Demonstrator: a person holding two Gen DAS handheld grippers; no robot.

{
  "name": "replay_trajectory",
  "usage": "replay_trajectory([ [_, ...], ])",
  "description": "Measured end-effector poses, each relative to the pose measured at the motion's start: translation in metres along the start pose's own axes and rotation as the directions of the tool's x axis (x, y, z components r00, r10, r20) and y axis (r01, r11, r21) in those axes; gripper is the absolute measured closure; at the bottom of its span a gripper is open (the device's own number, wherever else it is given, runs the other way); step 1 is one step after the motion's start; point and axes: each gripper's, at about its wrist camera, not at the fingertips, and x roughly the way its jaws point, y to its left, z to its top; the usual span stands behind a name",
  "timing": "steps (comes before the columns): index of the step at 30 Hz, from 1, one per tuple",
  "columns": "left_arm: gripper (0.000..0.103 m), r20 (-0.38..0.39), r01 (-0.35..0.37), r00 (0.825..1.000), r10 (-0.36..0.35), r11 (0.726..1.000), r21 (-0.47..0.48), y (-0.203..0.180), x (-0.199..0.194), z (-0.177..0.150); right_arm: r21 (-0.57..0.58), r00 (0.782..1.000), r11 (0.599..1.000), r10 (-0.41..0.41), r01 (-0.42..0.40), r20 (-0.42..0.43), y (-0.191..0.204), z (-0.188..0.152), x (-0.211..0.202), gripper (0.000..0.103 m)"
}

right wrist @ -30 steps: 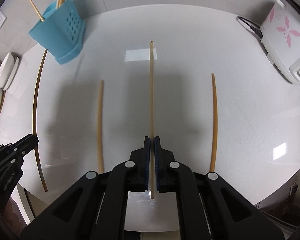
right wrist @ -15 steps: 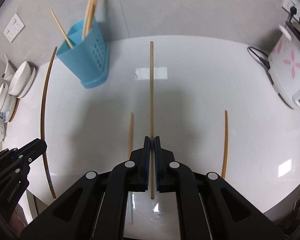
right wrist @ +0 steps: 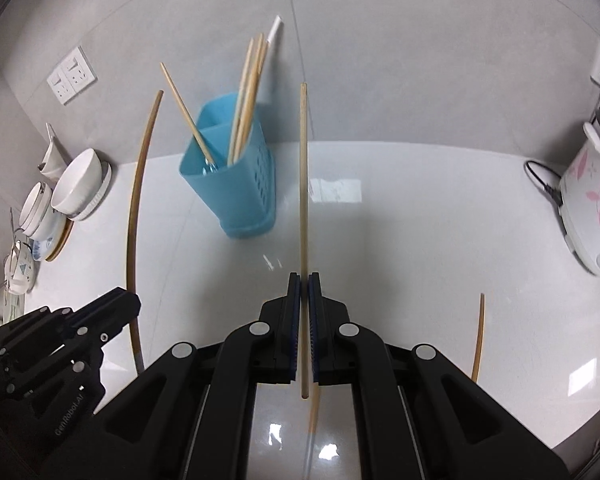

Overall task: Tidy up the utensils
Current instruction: 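Lift both held chopsticks and carry them toward the blue utensil holder, then lower the amber chopstick into the holder and open the left tool while the right tool holds its chopstick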

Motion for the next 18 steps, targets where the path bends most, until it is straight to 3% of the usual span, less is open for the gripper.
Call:
replay_trajectory([
  [8, 0.097, 0.075, 0.057, 0.996, -0.056, 0.998, -0.023, 0.012, 0.003, 0.022, -0.016, 0.999, 1.000, 0.028, -0.027, 0.046, 0.015, 0.027, 0.003, 0.099],
  [18, 0.097, 0.181, 0.053, 0.982, -0.049, 0.999, -0.014, 0.026, 0.008, 0.057, -0.029, 0.991, 0.997, 0.068, -0.065, 0.112, 0.030, 0.061, 0.013, 0.099],
])
